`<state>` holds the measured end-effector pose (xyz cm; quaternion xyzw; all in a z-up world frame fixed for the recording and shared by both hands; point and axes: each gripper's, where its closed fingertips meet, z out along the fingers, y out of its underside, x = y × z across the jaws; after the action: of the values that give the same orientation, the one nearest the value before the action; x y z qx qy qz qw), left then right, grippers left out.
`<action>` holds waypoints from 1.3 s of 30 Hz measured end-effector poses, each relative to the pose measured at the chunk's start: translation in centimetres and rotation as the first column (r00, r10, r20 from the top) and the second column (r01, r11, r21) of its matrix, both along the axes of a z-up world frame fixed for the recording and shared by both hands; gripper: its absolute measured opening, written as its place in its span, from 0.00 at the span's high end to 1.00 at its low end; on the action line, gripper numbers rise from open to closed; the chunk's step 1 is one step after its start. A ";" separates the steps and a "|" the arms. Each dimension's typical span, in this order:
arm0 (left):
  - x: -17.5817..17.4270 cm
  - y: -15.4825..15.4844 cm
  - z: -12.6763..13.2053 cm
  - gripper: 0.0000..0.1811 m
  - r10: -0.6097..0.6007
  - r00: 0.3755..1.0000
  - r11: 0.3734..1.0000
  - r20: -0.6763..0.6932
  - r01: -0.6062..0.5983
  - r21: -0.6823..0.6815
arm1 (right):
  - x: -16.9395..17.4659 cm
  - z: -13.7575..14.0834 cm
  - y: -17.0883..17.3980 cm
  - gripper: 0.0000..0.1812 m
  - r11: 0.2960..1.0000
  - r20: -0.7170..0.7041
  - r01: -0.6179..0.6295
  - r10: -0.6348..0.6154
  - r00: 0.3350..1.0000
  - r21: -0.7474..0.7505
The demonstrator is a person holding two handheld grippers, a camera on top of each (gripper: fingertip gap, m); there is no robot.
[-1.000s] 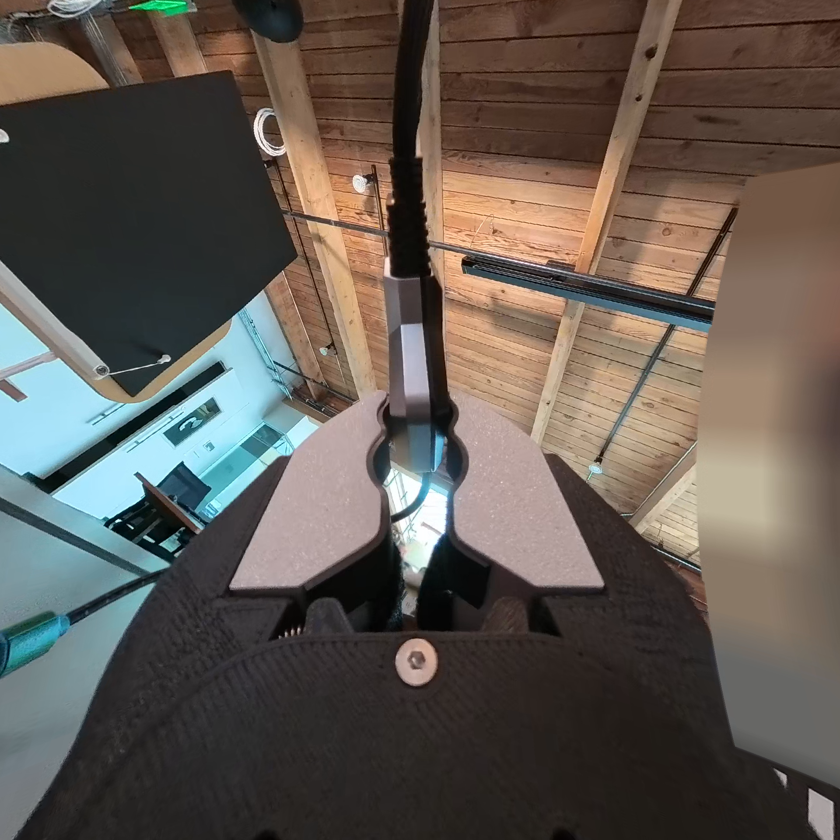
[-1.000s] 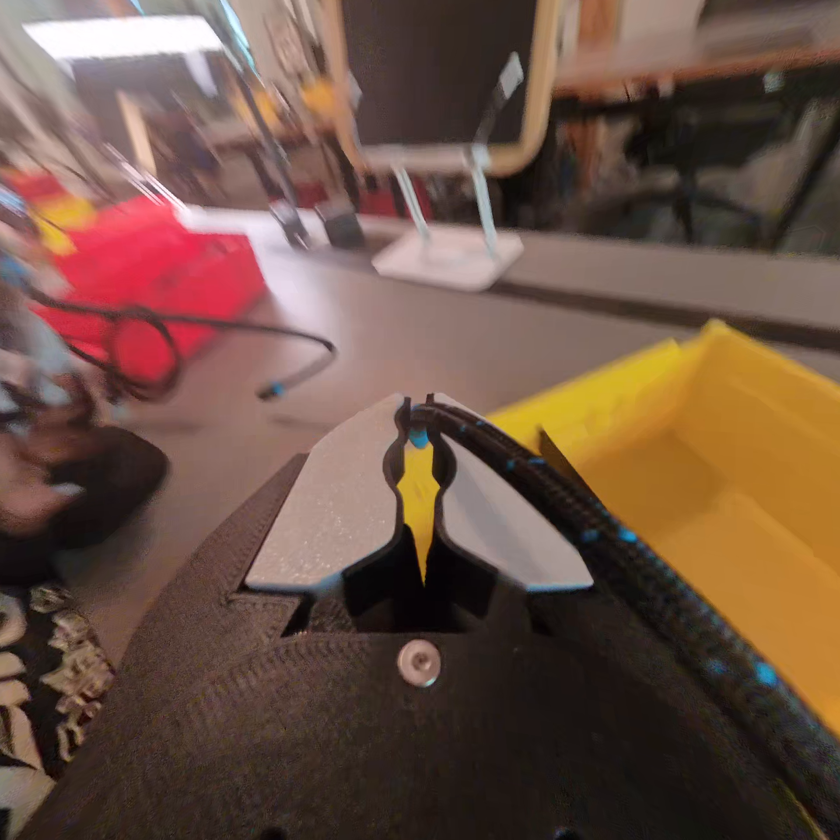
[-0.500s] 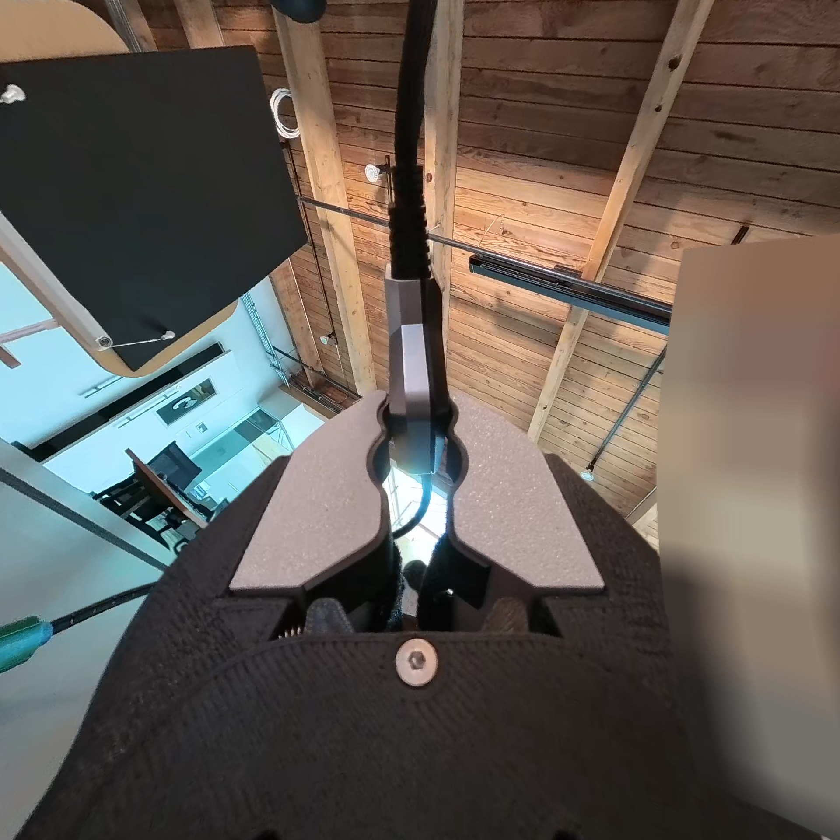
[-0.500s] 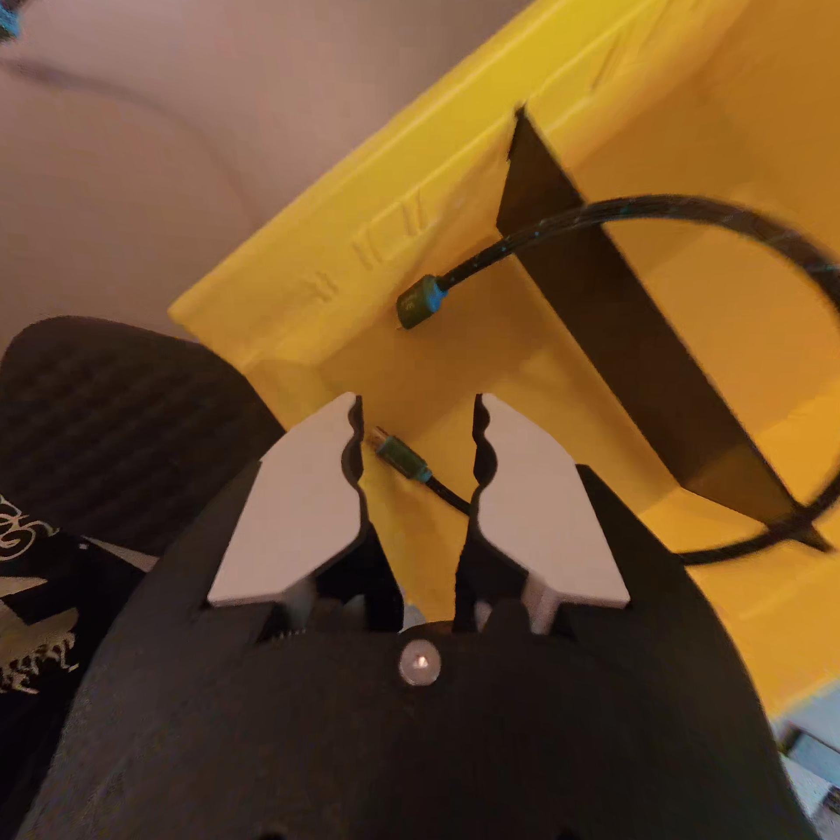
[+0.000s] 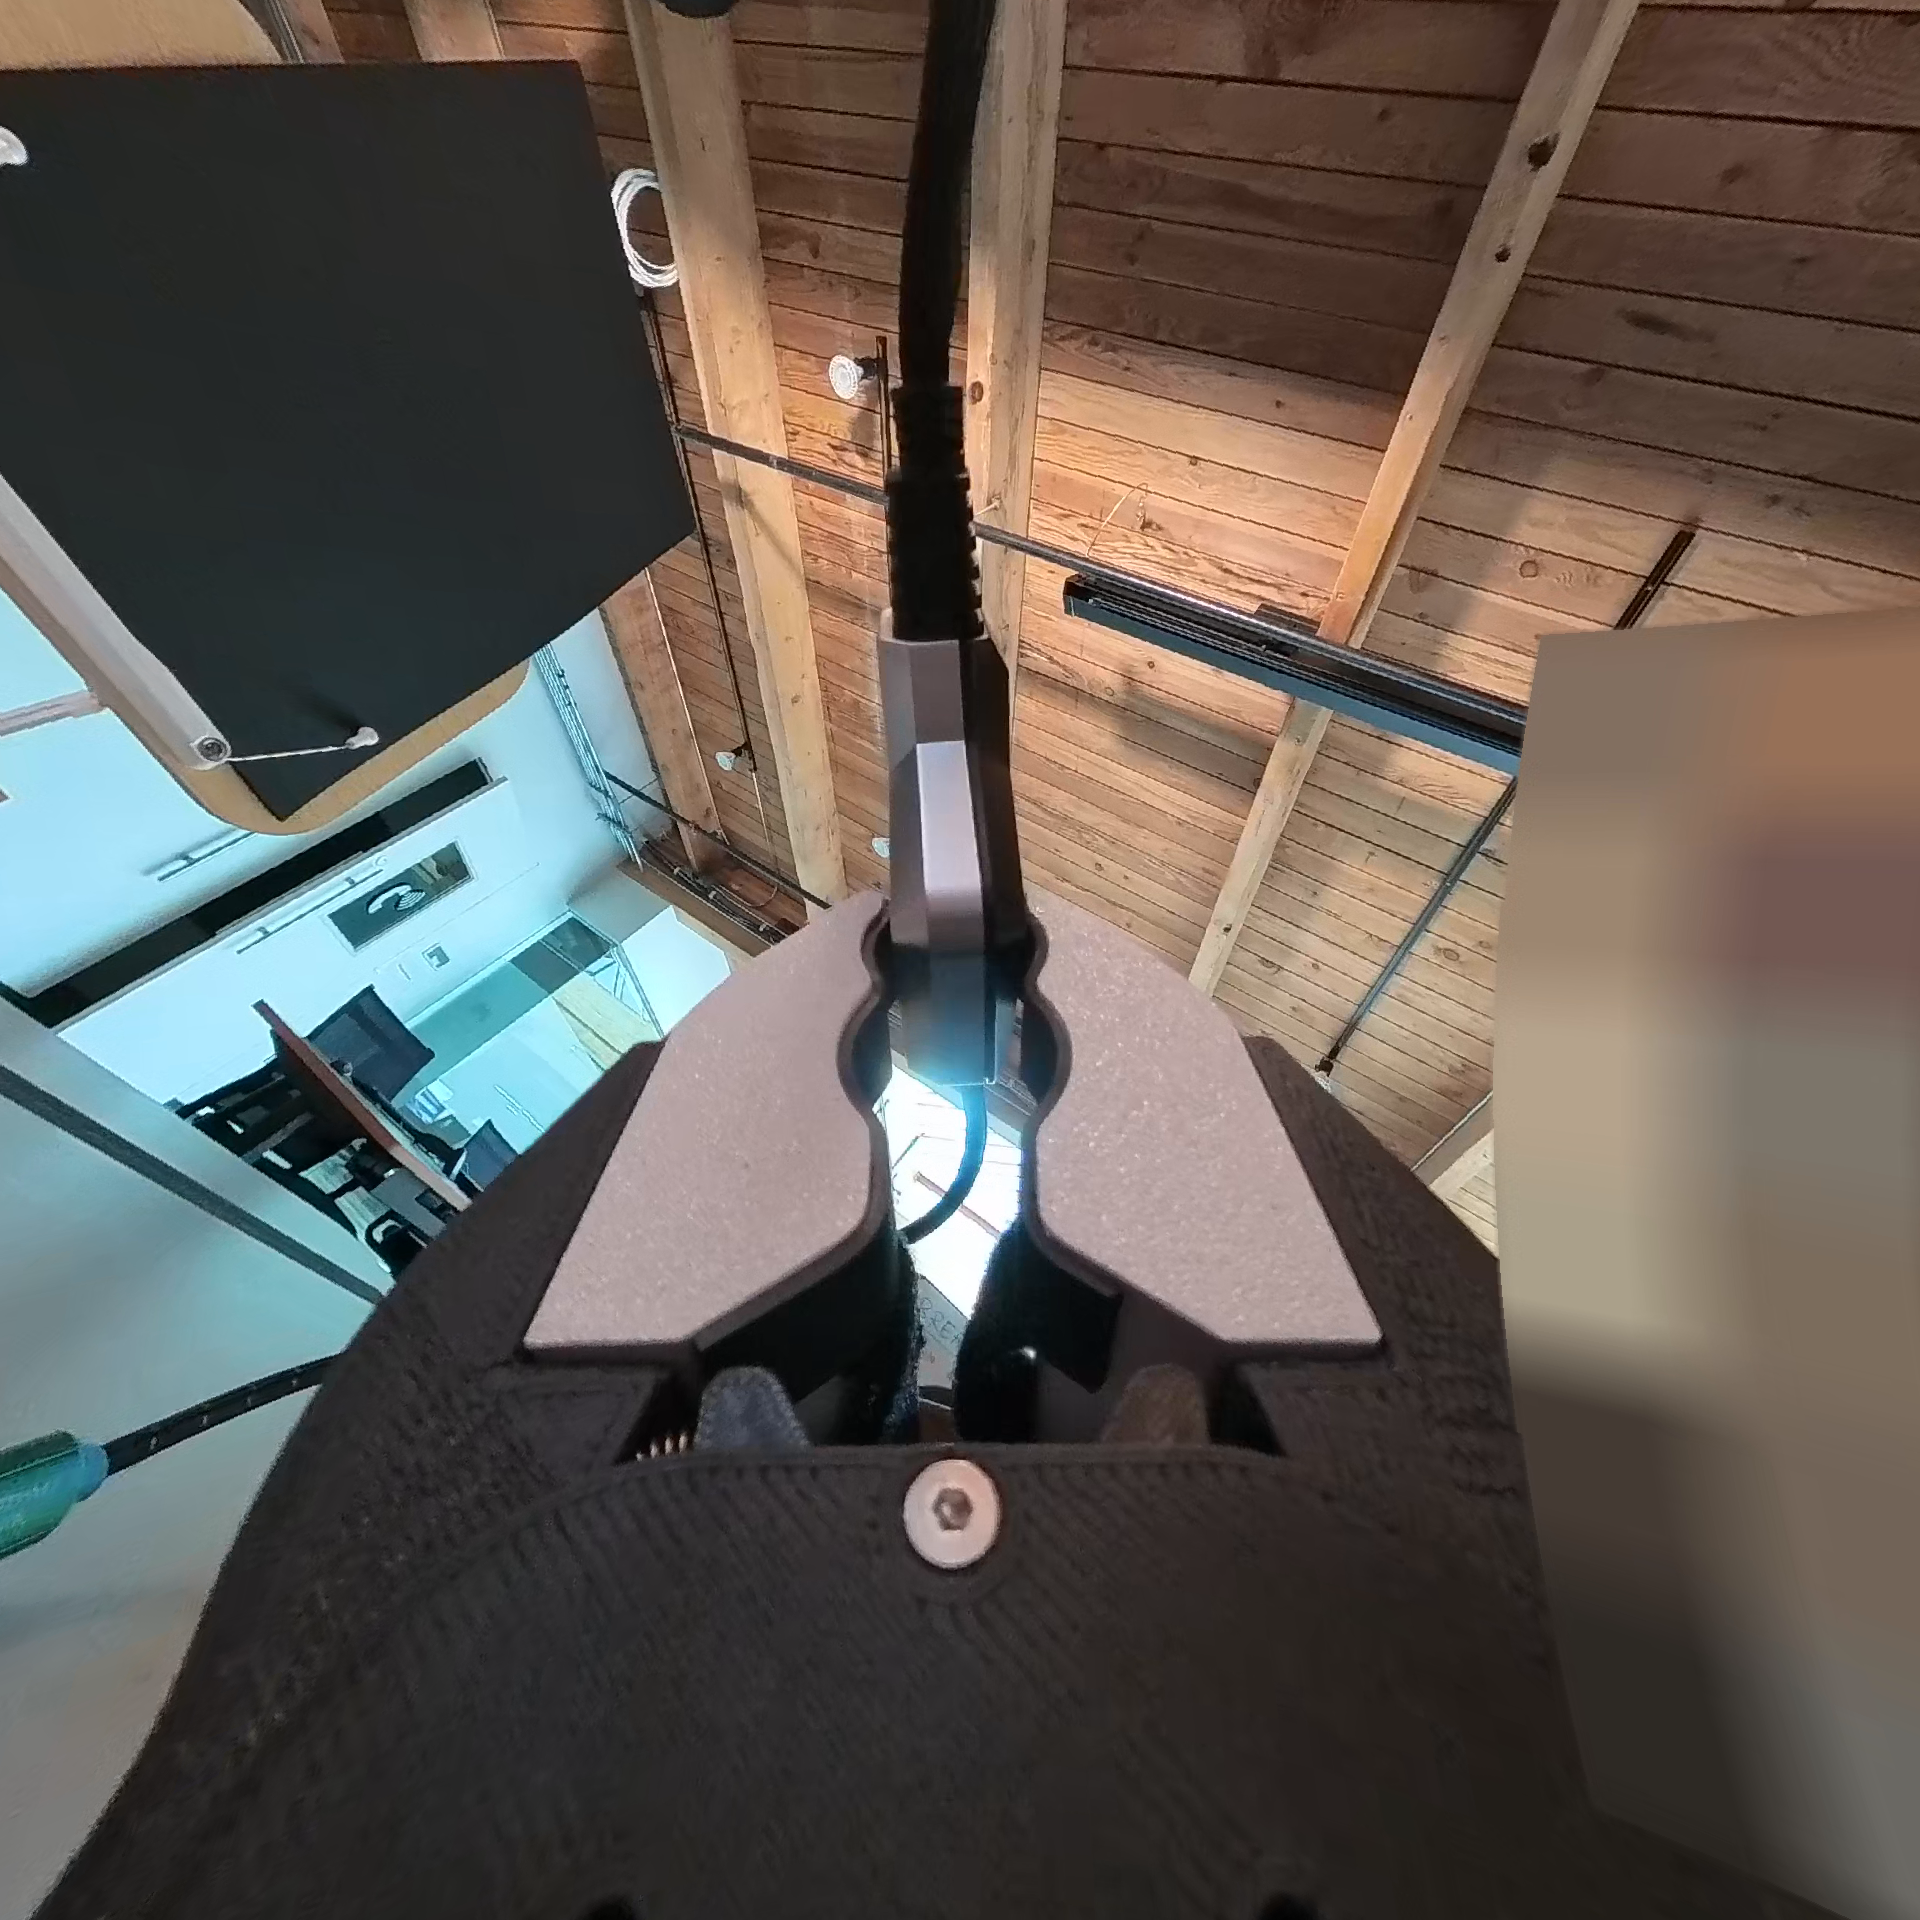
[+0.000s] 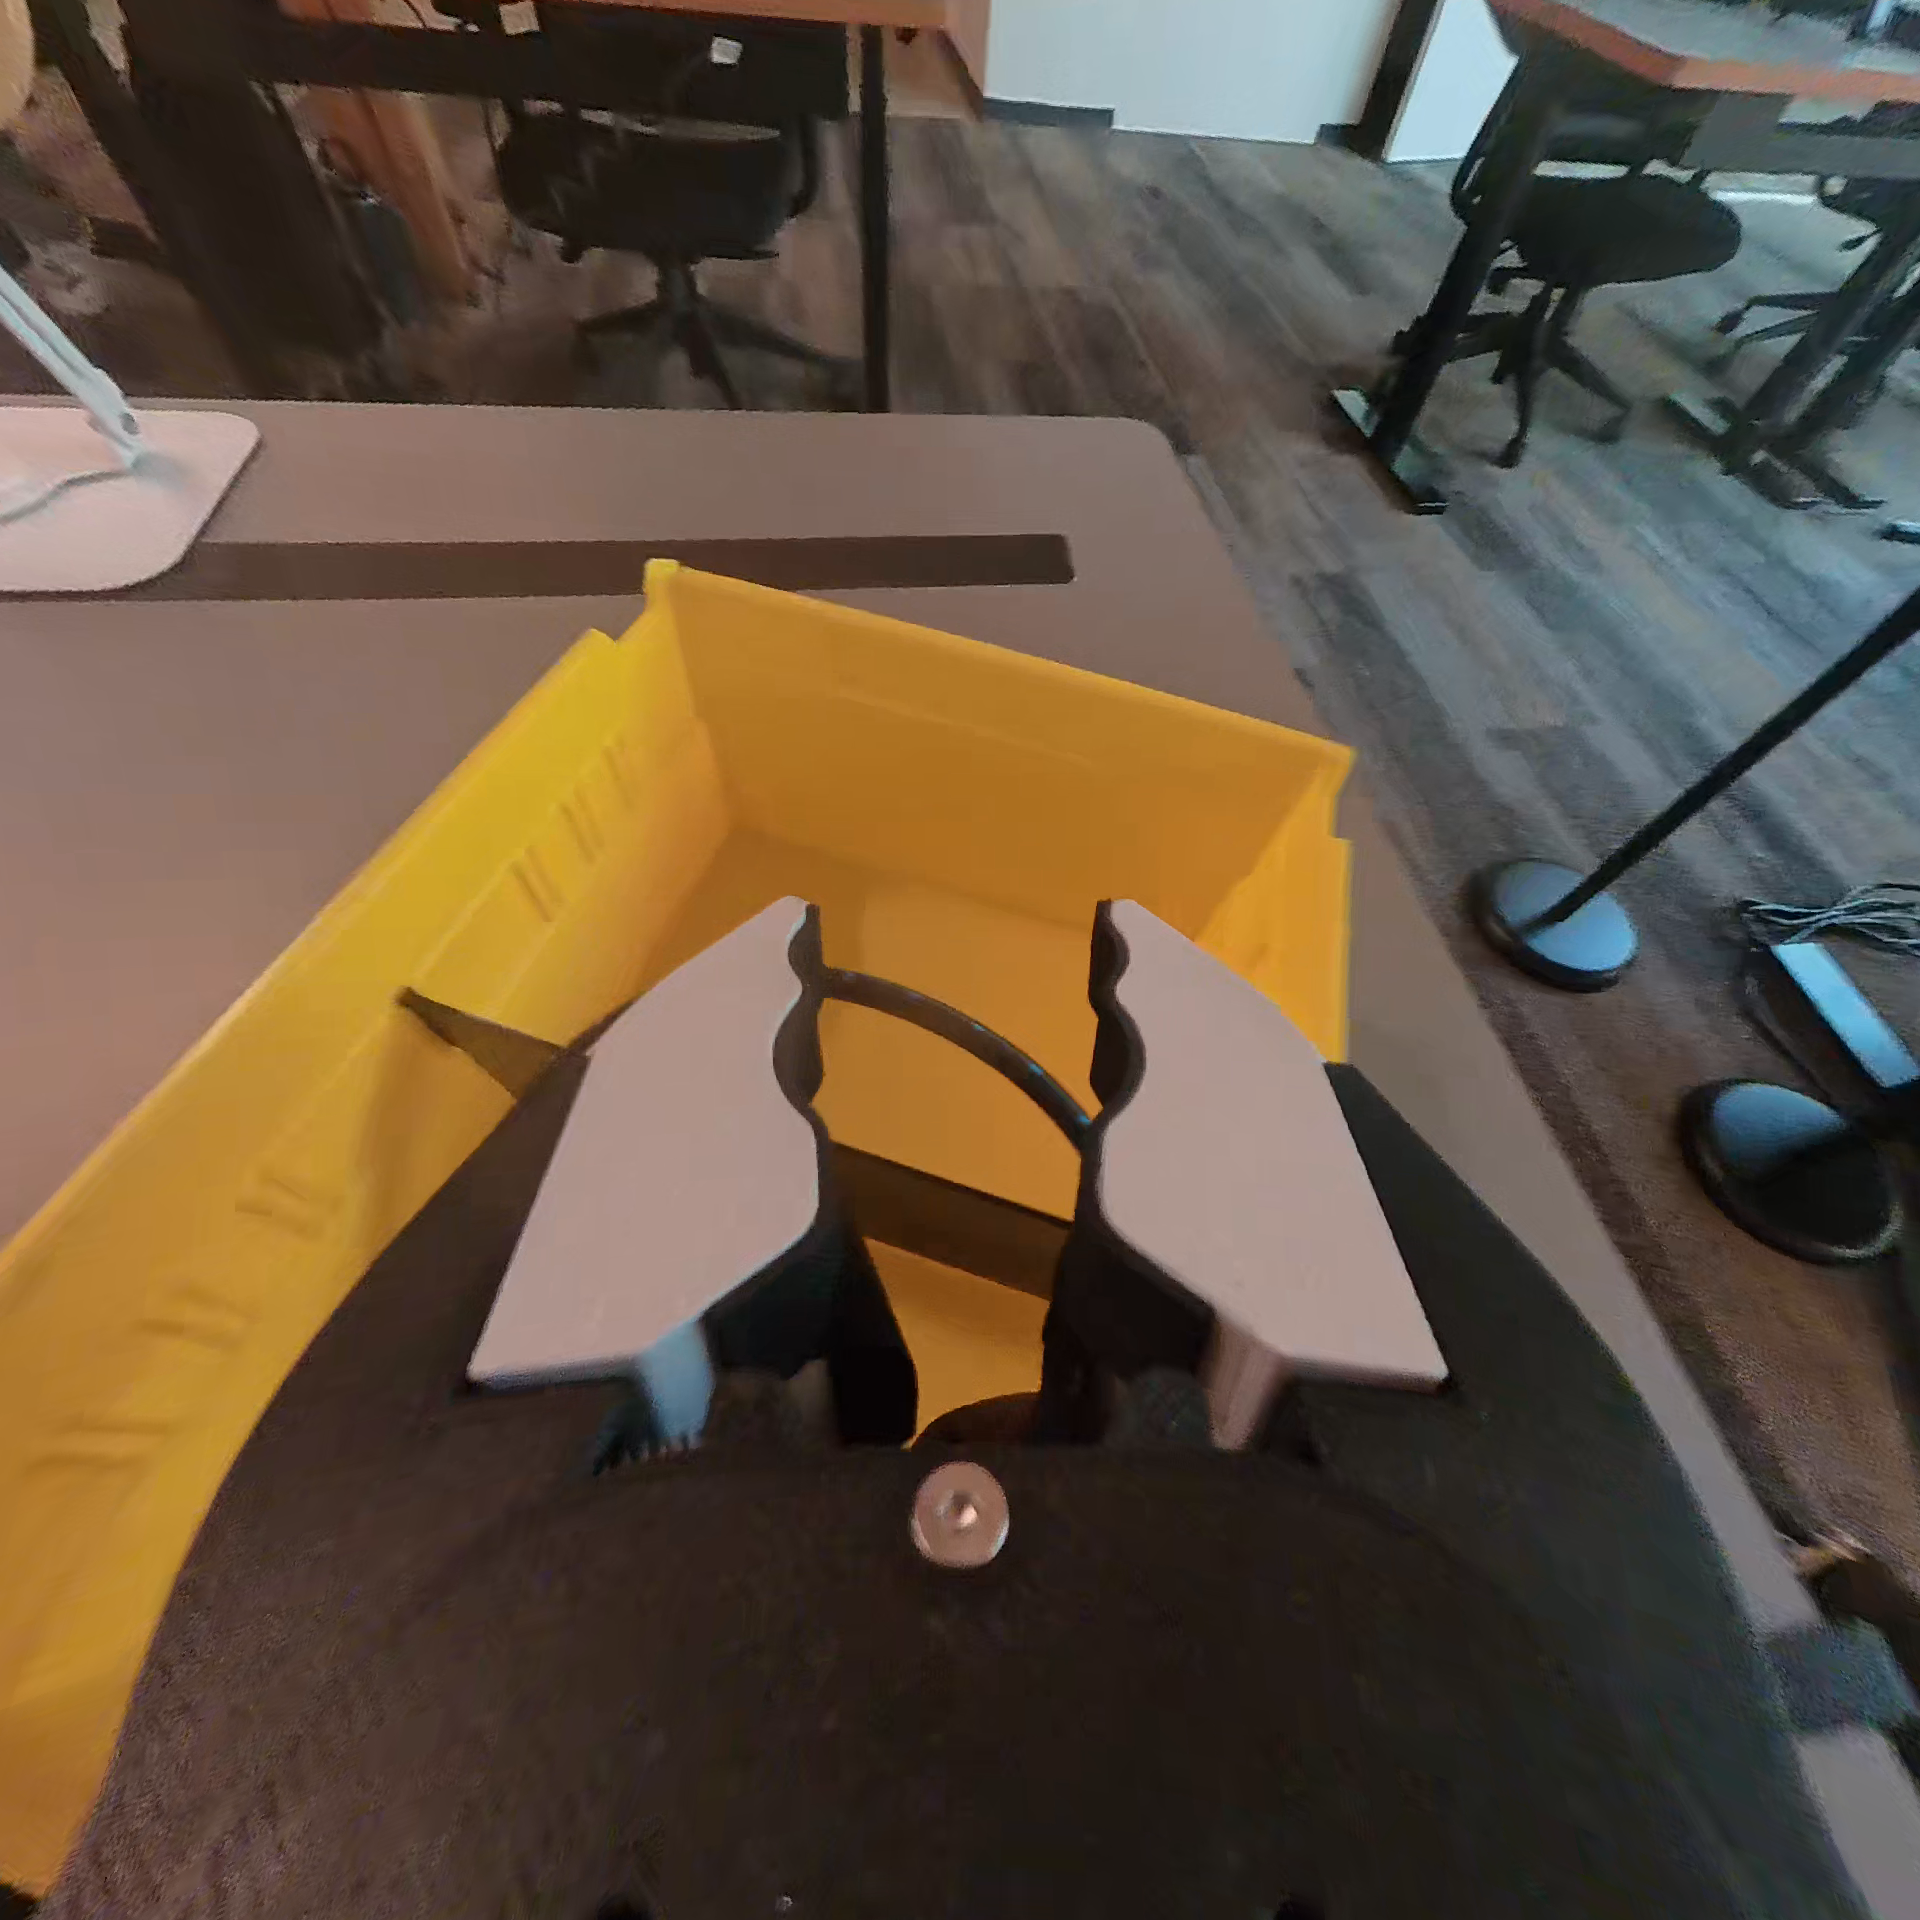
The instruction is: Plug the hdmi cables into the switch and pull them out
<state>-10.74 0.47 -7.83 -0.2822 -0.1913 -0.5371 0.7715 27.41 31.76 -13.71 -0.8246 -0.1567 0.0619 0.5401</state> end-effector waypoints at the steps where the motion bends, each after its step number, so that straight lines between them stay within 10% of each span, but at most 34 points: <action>1: 0.0 0.0 0.0 0.89 -0.004 1.000 1.000 0.000 0.004 -0.001 | -0.9 -0.5 0.3 0.71 1.000 -0.025 -0.019 0.019 1.000 -0.016; 20: 0.1 0.3 -0.3 0.89 -0.028 1.000 0.999 0.012 0.028 -0.015 | 0.9 -5.5 -3.8 1.00 0.938 0.232 -0.030 0.116 0.966 -0.345; 27: 0.1 0.3 -0.2 0.89 -0.030 0.999 0.999 0.010 0.030 -0.013 | 2.7 -11.6 -7.2 0.97 0.765 0.365 0.045 0.254 0.896 -0.643; 35: 0.2 0.4 -0.3 0.89 -0.042 0.999 0.999 0.013 0.043 -0.017 | -2.0 -4.7 -5.3 0.88 0.928 0.175 -0.156 0.225 0.959 -0.339; 39: 0.2 0.3 -0.3 0.89 -0.039 0.999 0.999 0.014 0.039 -0.012 | -2.6 -6.2 -4.6 0.88 0.910 0.140 -0.159 0.227 0.964 -0.383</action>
<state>-10.58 0.74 -8.09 -0.2871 -0.1943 -0.5528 0.7578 24.82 27.17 -19.94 -0.8938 -0.2715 0.0682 0.3505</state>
